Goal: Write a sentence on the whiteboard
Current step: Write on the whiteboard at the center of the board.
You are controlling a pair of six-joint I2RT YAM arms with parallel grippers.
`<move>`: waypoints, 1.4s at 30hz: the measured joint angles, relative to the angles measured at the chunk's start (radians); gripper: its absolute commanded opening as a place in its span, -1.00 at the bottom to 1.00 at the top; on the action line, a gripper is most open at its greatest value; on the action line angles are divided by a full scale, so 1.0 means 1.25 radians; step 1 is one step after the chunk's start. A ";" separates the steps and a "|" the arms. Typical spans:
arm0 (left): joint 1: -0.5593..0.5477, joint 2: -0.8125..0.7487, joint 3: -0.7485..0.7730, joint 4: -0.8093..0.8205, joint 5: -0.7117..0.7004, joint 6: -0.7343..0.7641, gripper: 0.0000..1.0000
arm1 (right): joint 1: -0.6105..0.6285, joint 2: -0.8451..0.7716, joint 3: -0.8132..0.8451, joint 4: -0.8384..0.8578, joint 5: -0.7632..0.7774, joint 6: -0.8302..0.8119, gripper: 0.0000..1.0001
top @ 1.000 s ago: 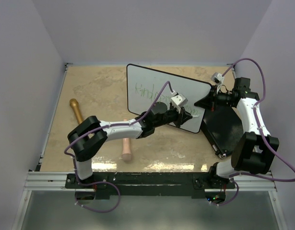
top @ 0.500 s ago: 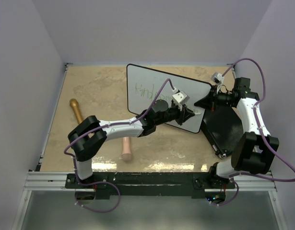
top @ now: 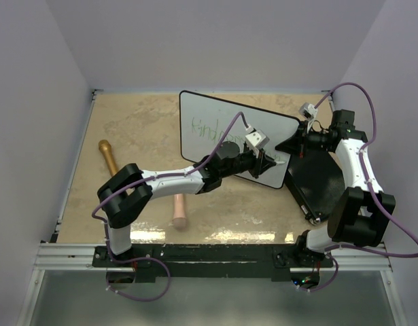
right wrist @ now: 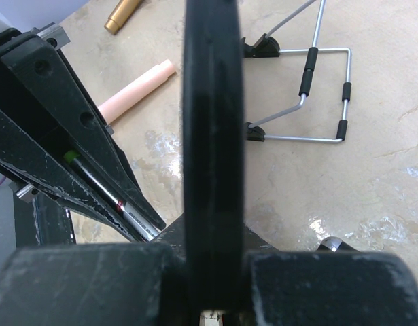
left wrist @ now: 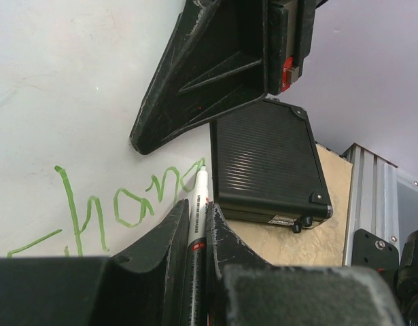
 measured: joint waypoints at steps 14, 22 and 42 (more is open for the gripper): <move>0.000 0.003 -0.053 -0.009 0.003 -0.001 -1.00 | 0.000 0.000 0.000 0.001 0.000 -0.002 -1.00; 0.002 0.003 -0.069 -0.015 0.001 0.000 -1.00 | 0.001 0.000 0.000 0.001 0.000 -0.002 -1.00; 0.051 -0.246 -0.202 -0.044 0.049 0.028 -1.00 | 0.002 0.000 0.000 0.000 0.000 -0.006 -1.00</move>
